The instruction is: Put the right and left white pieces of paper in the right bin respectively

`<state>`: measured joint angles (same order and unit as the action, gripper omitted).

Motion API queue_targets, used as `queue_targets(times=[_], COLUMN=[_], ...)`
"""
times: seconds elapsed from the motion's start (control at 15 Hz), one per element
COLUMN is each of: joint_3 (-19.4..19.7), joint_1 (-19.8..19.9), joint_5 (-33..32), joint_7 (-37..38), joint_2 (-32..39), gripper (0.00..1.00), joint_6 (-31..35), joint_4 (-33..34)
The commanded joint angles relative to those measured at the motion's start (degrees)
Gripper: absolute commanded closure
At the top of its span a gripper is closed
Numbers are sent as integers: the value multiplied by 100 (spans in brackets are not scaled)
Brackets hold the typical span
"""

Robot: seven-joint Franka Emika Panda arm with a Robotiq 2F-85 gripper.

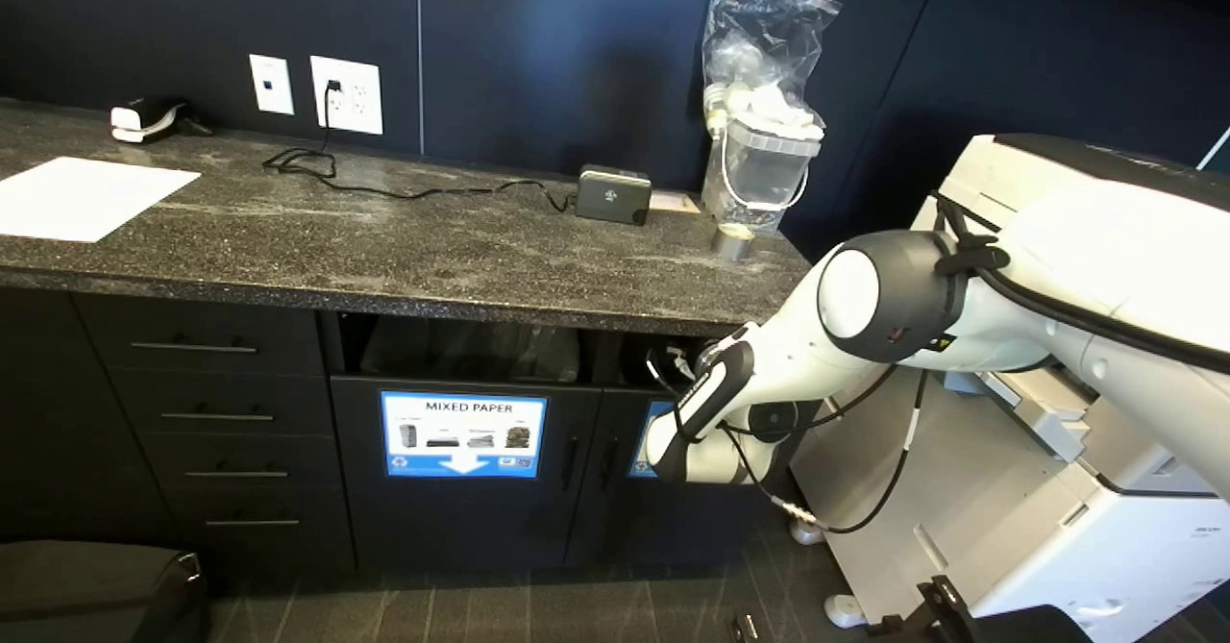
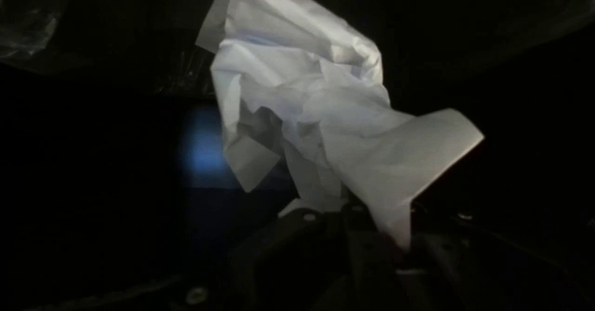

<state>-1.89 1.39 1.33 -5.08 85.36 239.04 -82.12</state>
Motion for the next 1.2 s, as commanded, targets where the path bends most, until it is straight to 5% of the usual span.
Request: queue_targets(times=[0.0, 0.4, 0.47, 0.6, 1.13], joint_3=[84, 109, 102, 111, 224], joint_1=[-120, -136, -125, -130, -190], joint_5=[196, 204, 174, 154, 119], joint_7=[98, 80, 107, 103, 10], joint_2=[-6, -5, -5, -3, 3], gripper=[95, 97, 71, 68, 8], joint_6=[212, 118, 61, 1, -750], joint_4=[81, 16, 13, 0, -26])
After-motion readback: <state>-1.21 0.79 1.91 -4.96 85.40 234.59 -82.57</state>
